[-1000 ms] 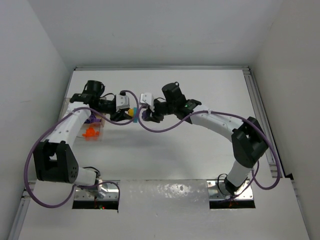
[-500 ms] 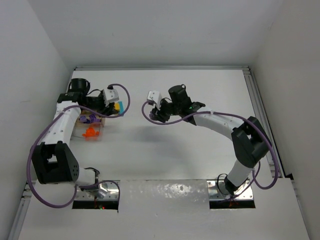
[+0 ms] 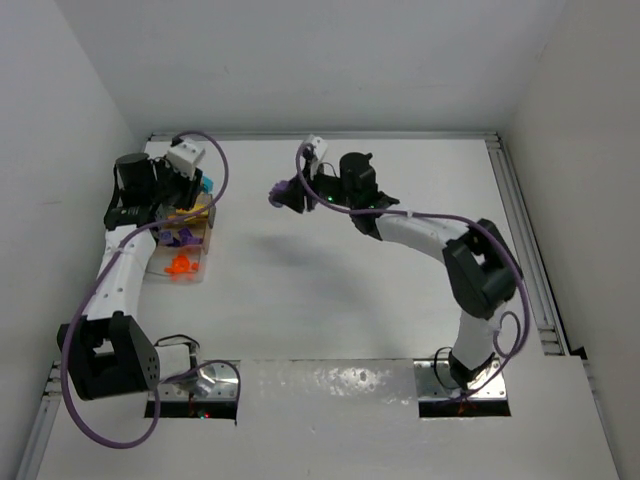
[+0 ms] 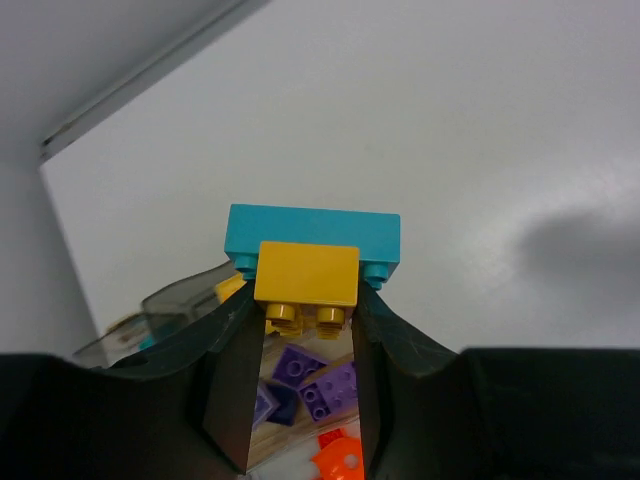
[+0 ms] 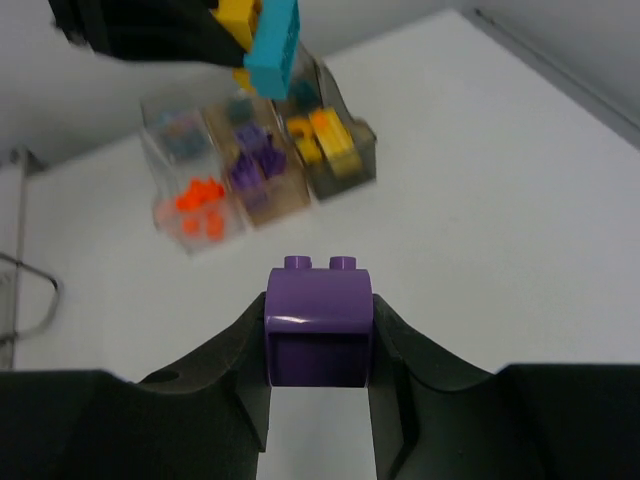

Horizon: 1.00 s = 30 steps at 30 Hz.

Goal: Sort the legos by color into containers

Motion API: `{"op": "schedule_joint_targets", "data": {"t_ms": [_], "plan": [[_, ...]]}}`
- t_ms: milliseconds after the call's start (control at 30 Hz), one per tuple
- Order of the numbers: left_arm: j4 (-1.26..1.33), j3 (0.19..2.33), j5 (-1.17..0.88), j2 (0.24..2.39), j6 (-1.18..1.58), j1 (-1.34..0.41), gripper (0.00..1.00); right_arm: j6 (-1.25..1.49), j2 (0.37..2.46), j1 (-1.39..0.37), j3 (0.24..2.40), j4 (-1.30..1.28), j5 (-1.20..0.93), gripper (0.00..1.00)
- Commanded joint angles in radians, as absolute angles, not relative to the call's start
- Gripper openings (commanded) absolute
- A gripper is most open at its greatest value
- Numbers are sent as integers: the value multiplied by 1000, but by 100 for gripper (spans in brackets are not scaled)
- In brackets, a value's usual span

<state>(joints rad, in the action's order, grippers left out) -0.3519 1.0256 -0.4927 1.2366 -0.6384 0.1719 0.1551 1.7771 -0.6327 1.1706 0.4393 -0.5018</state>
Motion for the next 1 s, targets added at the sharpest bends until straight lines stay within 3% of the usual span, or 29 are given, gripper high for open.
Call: {"op": "schedule_joint_targets", "data": {"t_ms": [0, 133, 267, 333, 533, 633, 833, 967], "plan": [[-108, 1078, -197, 1207, -362, 189, 0, 516, 1953, -638, 1302, 817, -561, 0], [-182, 1118, -294, 1200, -472, 187, 0, 707, 2071, -643, 1474, 877, -601, 0], [-239, 1054, -598, 1108, -601, 187, 0, 571, 1991, -643, 1369, 813, -588, 0], [-230, 1013, -668, 1088, -620, 189, 0, 441, 1941, -644, 1333, 726, -574, 0], [-242, 1003, -900, 1100, -633, 183, 0, 55, 1899, -643, 1312, 88, -329, 0], [-294, 996, -997, 1106, -681, 175, 0, 17, 1887, -644, 1238, 41, -190, 0], [-305, 986, -1009, 1117, -710, 146, 0, 60, 1822, -644, 1098, 144, -135, 0], [-235, 974, -898, 1121, -600, 147, 0, 100, 1801, -643, 1124, 227, -251, 0]]}}
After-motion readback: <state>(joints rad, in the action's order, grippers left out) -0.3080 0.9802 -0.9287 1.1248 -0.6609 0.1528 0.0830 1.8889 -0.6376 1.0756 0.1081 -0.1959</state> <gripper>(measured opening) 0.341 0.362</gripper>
